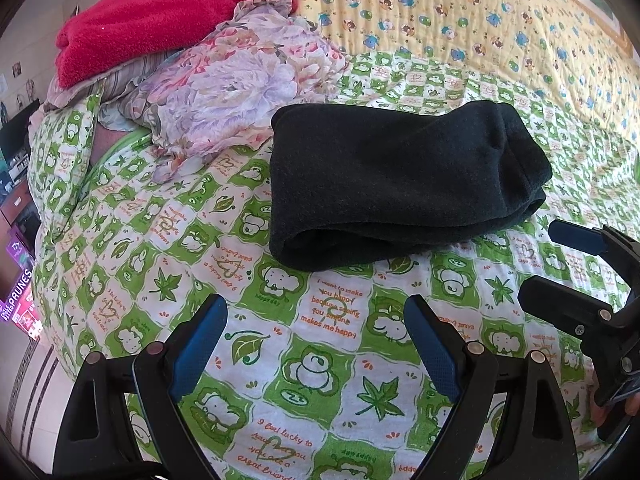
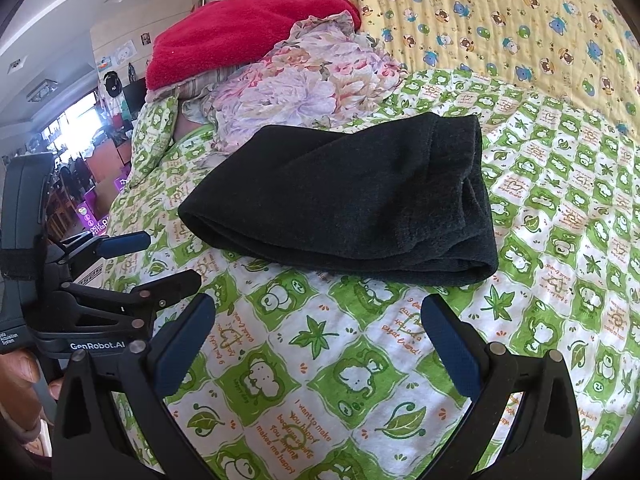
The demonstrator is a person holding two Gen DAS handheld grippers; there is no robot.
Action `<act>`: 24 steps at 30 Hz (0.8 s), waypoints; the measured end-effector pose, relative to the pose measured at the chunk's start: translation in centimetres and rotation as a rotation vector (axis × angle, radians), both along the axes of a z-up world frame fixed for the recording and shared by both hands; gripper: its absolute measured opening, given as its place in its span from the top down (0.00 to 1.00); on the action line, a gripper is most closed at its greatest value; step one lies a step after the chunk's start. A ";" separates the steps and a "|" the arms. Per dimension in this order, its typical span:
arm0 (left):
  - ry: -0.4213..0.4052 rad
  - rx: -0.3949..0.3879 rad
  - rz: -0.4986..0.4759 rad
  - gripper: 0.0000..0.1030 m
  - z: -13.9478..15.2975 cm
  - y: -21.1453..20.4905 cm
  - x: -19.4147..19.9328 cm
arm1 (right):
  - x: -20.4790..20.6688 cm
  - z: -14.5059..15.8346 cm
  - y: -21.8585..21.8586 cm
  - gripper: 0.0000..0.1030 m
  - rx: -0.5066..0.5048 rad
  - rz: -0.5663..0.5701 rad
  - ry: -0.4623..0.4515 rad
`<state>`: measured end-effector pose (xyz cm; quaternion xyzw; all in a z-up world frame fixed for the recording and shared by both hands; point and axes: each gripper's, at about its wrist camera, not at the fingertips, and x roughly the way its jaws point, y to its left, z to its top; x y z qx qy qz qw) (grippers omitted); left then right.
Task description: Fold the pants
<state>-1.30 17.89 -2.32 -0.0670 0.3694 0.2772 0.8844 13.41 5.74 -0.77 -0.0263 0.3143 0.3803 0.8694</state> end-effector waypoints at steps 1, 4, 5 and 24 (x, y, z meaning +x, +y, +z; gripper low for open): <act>-0.001 0.000 0.000 0.12 0.0 0.0 0.0 | 0.0 0.0 -0.1 0.01 0.000 0.001 0.001; 0.000 0.003 0.001 0.12 0.0 0.0 0.0 | 0.0 0.0 0.0 0.01 0.002 0.001 0.001; 0.000 0.002 0.000 0.12 0.0 0.0 0.0 | 0.0 0.0 0.0 0.01 0.002 0.000 0.002; -0.030 0.004 -0.011 0.11 1.0 0.1 0.1 | 0.0 0.8 0.0 0.01 0.009 -0.012 -0.012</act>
